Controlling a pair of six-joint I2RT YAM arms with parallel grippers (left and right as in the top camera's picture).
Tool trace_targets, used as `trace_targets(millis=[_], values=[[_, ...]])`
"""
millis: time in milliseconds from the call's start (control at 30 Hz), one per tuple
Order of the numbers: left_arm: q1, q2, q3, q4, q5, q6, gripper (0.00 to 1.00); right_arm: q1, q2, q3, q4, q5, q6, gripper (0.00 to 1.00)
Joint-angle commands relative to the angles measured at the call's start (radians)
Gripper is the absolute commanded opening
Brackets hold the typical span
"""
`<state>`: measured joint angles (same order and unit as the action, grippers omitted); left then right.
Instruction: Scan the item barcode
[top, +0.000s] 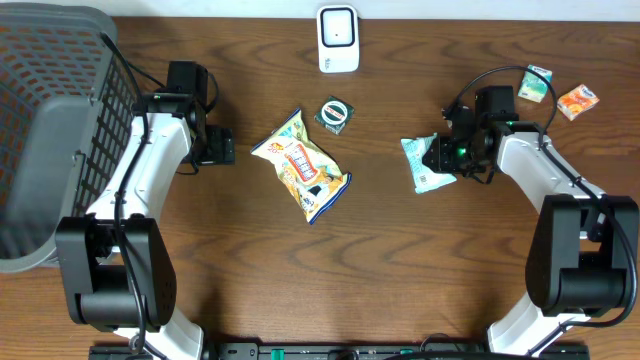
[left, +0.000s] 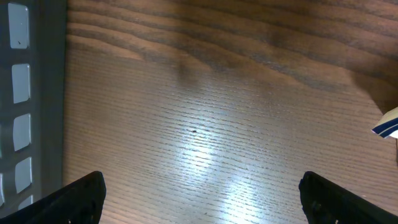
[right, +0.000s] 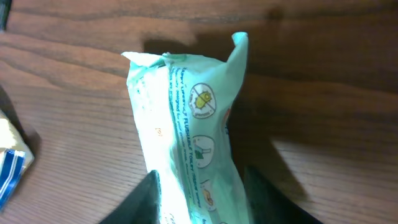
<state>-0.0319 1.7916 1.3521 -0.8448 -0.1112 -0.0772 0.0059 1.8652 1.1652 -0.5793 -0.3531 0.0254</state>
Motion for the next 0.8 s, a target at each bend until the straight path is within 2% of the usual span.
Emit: trace_targets(millis=[0, 33, 67, 100, 267, 333, 433, 600, 700, 767], values=[[0.001, 0.001, -0.003, -0.003, -0.006, 0.006, 0.98, 0.009, 0.05, -0.008, 0.004, -0.067, -0.016, 0.31], [0.001, 0.001, -0.003, -0.003, -0.006, 0.006, 0.98, 0.009, 0.052, -0.008, 0.002, -0.076, -0.016, 0.26], [0.001, 0.001, -0.003, -0.003, -0.006, 0.006, 0.98, 0.009, 0.052, -0.008, 0.0, -0.075, -0.016, 0.11], [0.001, 0.001, -0.003, -0.003, -0.006, 0.006, 0.97, 0.008, 0.048, -0.007, 0.0, -0.076, -0.013, 0.01], [0.001, 0.001, -0.003, -0.003, -0.006, 0.006, 0.98, 0.017, 0.009, 0.023, -0.027, -0.022, 0.024, 0.01], [0.001, 0.001, -0.003, -0.003, -0.006, 0.006, 0.98, 0.045, -0.022, 0.037, -0.051, 0.106, 0.049, 0.01], [0.001, 0.001, -0.003, -0.003, -0.006, 0.006, 0.98, 0.156, -0.076, 0.04, -0.088, 0.431, 0.078, 0.01], [0.001, 0.001, -0.003, -0.003, -0.006, 0.006, 0.98, 0.417, -0.051, 0.03, -0.169, 1.168, 0.297, 0.01], [0.001, 0.001, -0.003, -0.003, -0.006, 0.006, 0.98, 0.521, 0.011, 0.03, -0.173, 1.28, 0.311, 0.01], [0.001, 0.001, -0.003, -0.003, -0.006, 0.006, 0.98, 0.562, 0.054, 0.03, -0.172, 1.278, 0.314, 0.01]])
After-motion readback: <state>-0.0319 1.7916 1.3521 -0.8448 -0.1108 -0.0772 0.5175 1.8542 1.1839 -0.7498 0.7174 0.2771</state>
